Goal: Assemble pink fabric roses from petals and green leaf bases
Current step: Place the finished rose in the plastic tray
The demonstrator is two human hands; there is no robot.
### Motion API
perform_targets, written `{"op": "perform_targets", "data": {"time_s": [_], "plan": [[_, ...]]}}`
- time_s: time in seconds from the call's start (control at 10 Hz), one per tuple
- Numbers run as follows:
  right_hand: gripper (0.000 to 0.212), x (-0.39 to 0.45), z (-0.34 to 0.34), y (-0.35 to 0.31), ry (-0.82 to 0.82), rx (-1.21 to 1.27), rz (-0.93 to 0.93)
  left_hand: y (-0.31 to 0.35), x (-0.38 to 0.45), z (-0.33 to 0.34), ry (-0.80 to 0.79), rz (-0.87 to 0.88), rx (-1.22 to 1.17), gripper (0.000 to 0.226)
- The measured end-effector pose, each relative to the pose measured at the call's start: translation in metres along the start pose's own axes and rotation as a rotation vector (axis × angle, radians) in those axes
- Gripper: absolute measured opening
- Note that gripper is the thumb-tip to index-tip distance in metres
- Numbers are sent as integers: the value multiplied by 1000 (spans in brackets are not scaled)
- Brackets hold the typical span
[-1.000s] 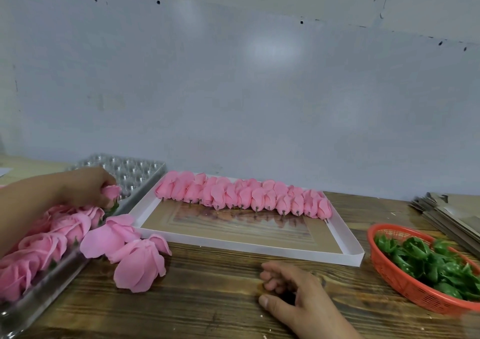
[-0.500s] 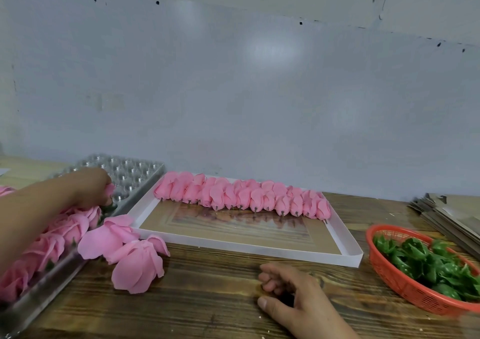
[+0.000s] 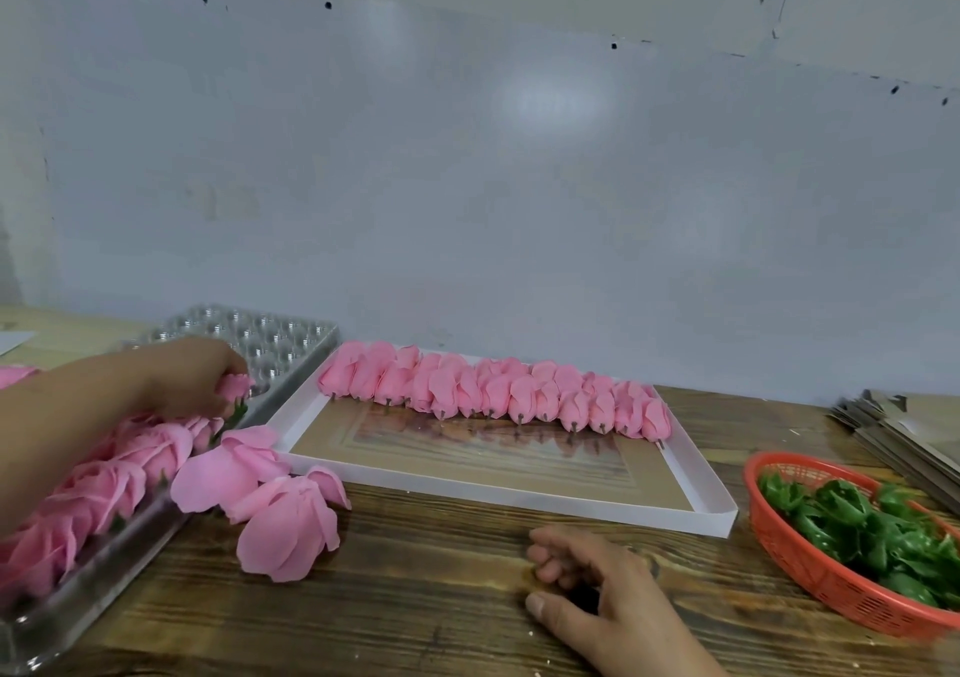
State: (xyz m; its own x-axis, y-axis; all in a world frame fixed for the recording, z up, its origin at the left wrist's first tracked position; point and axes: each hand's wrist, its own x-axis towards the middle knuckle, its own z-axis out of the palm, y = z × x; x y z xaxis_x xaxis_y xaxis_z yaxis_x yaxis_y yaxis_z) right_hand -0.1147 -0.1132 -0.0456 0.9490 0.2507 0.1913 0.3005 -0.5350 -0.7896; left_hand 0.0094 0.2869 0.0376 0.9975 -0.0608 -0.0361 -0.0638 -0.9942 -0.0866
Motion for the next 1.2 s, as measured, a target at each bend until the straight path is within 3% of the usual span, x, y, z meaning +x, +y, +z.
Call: {"op": "perform_targets", "data": {"time_s": [0.2, 0.3, 0.5, 0.7, 0.8, 0.9, 1.1, 1.2], "plan": [[42, 0, -1, -2, -3, 6, 6, -9, 3, 2, 58, -64, -113, 23], [42, 1, 0, -3, -4, 2, -1, -18, 4, -2, 175, -87, -187, 13], [42, 1, 0, -2, 0, 10, -2, -62, 9, -2, 493, -264, -330, 16], [42, 2, 1, 1, 1, 4, 11, -111, 15, 29, 469, -429, -453, 35], [43, 2, 2, 3, 24, 3, 2, -123, 27, 50, 432, -504, -438, 27], [43, 2, 3, 5, 29, 6, 1, -145, 45, 59, 278, -542, -560, 48], [44, 3, 3, 8, 28, 4, -13, -152, 43, 60, 252, -590, -259, 15], [43, 3, 3, 9, 32, -2, -23, -152, 41, 60, 201, -606, -229, 19]]}}
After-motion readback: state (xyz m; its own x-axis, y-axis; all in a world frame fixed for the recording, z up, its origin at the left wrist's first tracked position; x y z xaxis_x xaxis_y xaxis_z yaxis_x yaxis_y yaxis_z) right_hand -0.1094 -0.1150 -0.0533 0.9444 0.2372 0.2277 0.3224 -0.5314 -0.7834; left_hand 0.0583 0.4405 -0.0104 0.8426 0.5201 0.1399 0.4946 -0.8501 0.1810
